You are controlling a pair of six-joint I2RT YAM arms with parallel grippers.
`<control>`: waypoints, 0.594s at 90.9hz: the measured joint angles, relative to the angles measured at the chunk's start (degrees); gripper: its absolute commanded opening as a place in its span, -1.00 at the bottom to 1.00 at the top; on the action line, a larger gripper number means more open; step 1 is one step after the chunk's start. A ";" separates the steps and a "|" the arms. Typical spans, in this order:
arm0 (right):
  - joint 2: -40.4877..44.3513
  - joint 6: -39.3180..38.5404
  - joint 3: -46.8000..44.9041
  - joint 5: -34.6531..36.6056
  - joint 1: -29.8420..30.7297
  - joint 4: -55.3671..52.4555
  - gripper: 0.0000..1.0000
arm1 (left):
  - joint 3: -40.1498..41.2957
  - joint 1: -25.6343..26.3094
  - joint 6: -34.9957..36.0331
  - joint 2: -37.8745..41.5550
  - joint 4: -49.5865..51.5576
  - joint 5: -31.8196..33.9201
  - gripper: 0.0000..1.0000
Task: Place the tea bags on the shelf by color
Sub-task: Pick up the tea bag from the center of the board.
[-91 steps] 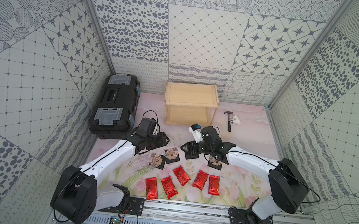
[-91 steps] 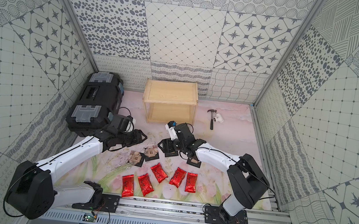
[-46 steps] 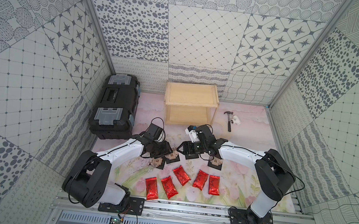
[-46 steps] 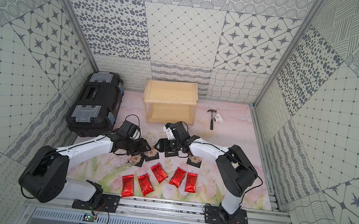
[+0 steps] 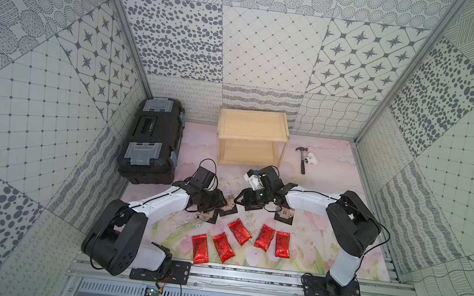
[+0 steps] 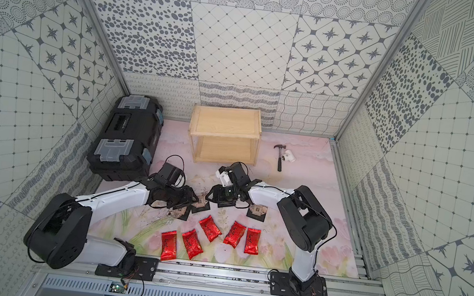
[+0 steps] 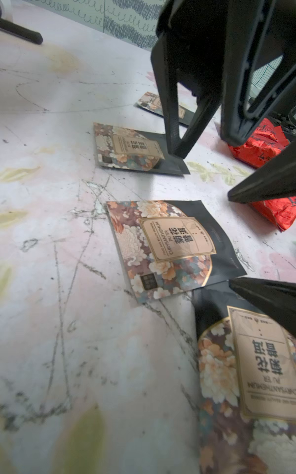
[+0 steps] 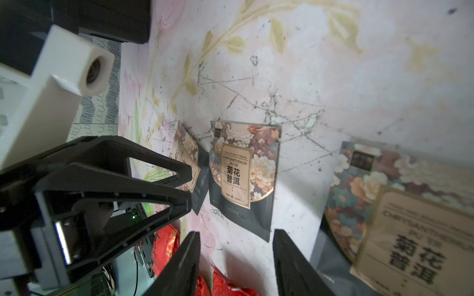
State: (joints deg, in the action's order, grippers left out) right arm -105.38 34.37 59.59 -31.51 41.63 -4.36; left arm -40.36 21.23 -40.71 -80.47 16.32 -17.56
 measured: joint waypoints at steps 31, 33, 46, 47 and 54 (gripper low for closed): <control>-1.75 0.92 -0.83 -1.66 -2.14 2.58 -0.05 | -1.57 0.09 0.04 -5.22 -4.11 1.81 0.03; -2.03 0.98 -0.76 -1.68 -2.23 2.60 -0.06 | -1.57 0.09 0.04 -5.46 -4.31 1.92 0.03; -3.61 1.27 -0.35 -2.27 -2.27 2.89 -0.06 | -1.46 0.13 0.02 -6.88 -5.55 2.78 0.03; -3.65 1.27 -0.35 -2.32 -2.27 2.89 -0.07 | -1.46 0.13 0.02 -6.91 -5.60 2.78 0.03; -3.96 1.36 -0.35 -2.69 -2.27 2.91 -0.07 | -1.14 0.13 0.02 -7.15 -6.14 2.99 0.03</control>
State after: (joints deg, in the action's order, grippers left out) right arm -109.34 35.73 59.24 -34.20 39.35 -1.45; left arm -41.50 21.37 -40.69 -87.61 10.17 -14.57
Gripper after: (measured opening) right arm 0.468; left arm 0.514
